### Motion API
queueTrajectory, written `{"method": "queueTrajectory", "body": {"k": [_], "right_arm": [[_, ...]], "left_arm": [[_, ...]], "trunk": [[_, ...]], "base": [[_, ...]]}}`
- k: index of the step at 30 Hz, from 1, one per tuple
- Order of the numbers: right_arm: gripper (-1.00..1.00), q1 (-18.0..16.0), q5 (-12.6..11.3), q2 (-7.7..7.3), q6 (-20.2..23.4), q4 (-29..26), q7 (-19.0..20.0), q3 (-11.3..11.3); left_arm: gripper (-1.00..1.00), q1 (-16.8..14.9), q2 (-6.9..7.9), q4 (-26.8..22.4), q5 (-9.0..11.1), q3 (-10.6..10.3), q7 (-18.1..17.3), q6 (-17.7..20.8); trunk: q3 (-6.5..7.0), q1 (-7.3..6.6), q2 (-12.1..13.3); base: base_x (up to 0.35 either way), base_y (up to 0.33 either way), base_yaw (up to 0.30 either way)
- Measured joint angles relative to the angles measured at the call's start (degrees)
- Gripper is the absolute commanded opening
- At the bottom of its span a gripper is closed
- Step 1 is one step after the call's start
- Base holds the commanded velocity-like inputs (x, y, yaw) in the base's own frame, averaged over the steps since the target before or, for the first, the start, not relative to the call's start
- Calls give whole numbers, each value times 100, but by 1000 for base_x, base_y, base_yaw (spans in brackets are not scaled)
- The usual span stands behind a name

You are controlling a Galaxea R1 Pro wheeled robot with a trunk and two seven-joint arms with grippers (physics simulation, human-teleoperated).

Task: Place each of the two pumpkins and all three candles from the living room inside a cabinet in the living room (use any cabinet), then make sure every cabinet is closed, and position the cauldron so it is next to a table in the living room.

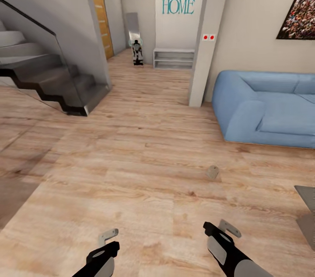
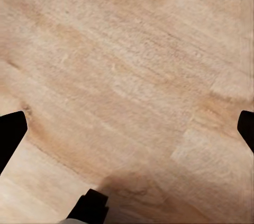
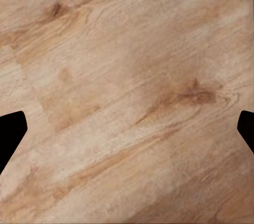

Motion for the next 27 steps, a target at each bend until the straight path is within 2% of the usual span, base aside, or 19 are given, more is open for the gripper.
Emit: {"method": "queueTrajectory", "body": {"k": [27], "right_arm": [[100, 0, -1, 14, 8, 0, 0, 0]], "left_arm": [[100, 0, 0, 0, 1, -3, -4, 0]], "trunk": [[163, 0, 0]], "base": [[327, 0, -235]]}}
